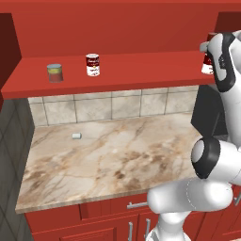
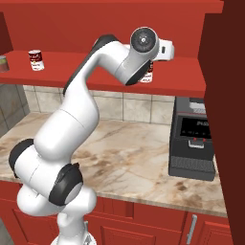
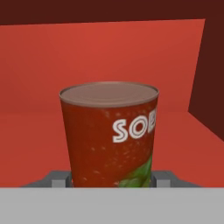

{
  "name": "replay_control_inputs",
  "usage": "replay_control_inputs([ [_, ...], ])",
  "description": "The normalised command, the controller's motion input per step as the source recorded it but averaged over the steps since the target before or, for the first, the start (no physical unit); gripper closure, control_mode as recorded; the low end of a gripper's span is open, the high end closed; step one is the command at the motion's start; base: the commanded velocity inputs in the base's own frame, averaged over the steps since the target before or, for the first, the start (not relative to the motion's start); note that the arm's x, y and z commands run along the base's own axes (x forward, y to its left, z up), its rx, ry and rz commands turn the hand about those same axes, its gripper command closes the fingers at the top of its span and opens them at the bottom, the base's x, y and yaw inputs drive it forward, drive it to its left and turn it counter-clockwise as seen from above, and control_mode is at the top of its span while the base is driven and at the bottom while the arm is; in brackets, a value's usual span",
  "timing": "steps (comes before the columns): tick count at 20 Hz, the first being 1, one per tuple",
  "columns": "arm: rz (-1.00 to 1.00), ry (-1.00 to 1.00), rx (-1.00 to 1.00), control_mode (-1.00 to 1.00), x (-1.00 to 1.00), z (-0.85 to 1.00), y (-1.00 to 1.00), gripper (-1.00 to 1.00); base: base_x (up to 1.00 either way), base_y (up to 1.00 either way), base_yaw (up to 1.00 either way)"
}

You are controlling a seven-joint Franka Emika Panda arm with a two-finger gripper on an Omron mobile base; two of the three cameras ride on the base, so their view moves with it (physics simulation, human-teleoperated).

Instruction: Stack two cans on top of the other two cans in the cabinet.

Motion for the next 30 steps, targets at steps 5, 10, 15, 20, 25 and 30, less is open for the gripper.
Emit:
replay_control_inputs([
  [5,0.0,0.0,0.0,-1.0,-0.02,-0.14,0.0,-1.0,0.0,0.0,0.0],
  [10,0.0,0.0,0.0,-1.0,-0.01,-0.08,0.0,-1.0,0.0,0.0,0.0],
  [15,0.0,0.0,0.0,-1.0,0.0,0.0,-0.01,-1.0,0.0,0.0,0.0],
  [20,0.0,0.0,0.0,-1.0,0.0,0.0,0.0,-1.0,0.0,0.0,0.0],
  [25,0.0,0.0,0.02,-1.0,-0.07,0.0,0.0,-1.0,0.0,0.0,0.0],
  [30,0.0,0.0,0.0,-1.0,-0.2,0.0,0.0,-1.0,0.0,0.0,0.0],
])
